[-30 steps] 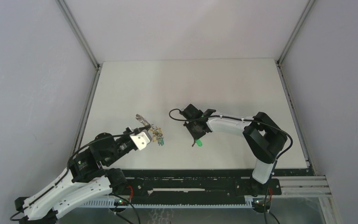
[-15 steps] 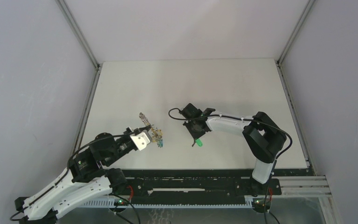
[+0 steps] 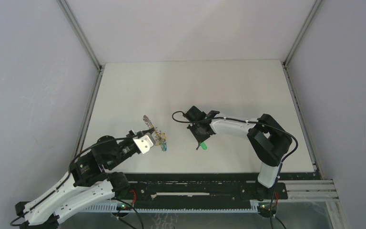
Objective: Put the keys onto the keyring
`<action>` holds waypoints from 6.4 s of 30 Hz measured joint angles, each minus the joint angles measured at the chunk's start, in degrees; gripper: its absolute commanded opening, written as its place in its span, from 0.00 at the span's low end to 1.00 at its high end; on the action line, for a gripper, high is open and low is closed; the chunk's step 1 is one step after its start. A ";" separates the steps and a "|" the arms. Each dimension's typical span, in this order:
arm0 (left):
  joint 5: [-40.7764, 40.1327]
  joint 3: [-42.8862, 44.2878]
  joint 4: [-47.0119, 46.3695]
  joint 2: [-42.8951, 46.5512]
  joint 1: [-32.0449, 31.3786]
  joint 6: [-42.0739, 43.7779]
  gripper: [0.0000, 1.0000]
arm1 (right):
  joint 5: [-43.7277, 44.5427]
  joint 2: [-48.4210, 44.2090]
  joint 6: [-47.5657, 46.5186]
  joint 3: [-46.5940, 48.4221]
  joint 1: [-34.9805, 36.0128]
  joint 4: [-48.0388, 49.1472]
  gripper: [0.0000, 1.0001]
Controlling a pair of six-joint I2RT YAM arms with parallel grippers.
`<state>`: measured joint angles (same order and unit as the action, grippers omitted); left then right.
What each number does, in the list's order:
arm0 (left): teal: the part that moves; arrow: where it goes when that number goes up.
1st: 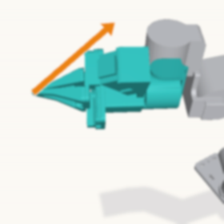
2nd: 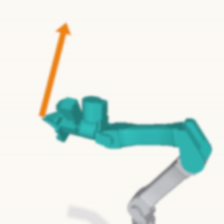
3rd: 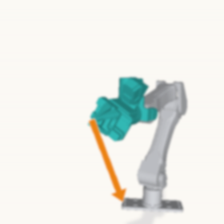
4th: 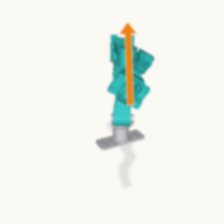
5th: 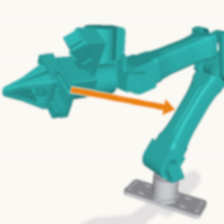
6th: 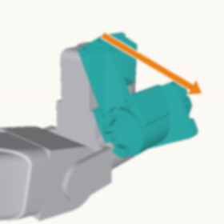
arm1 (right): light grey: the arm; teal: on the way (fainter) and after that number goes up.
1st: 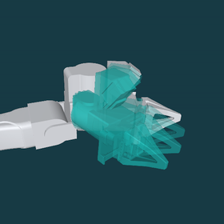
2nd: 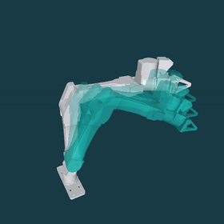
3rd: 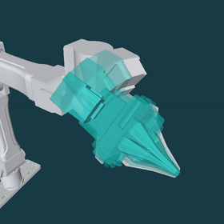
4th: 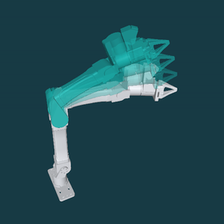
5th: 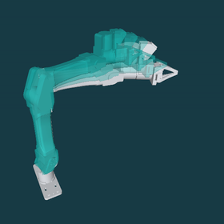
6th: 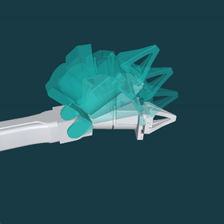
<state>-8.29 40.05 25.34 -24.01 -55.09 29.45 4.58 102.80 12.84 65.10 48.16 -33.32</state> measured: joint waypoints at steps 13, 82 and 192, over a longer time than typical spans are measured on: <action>0.15 0.00 0.02 0.00 0.00 0.00 0.00 | -0.07 0.57 0.00 0.15 0.00 0.04 0.00; 22.60 4.76 -0.79 -13.00 0.13 4.59 0.00 | -13.86 -40.74 -46.80 -8.70 15.85 13.42 0.00; 17.97 3.76 -0.81 -13.42 -2.78 6.19 0.00 | -0.11 -39.58 -51.49 -8.70 25.81 16.41 0.00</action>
<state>9.67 43.81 24.53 -37.43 -57.87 35.64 4.47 63.22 -38.65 56.40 73.97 -16.91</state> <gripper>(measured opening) 0.008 0.003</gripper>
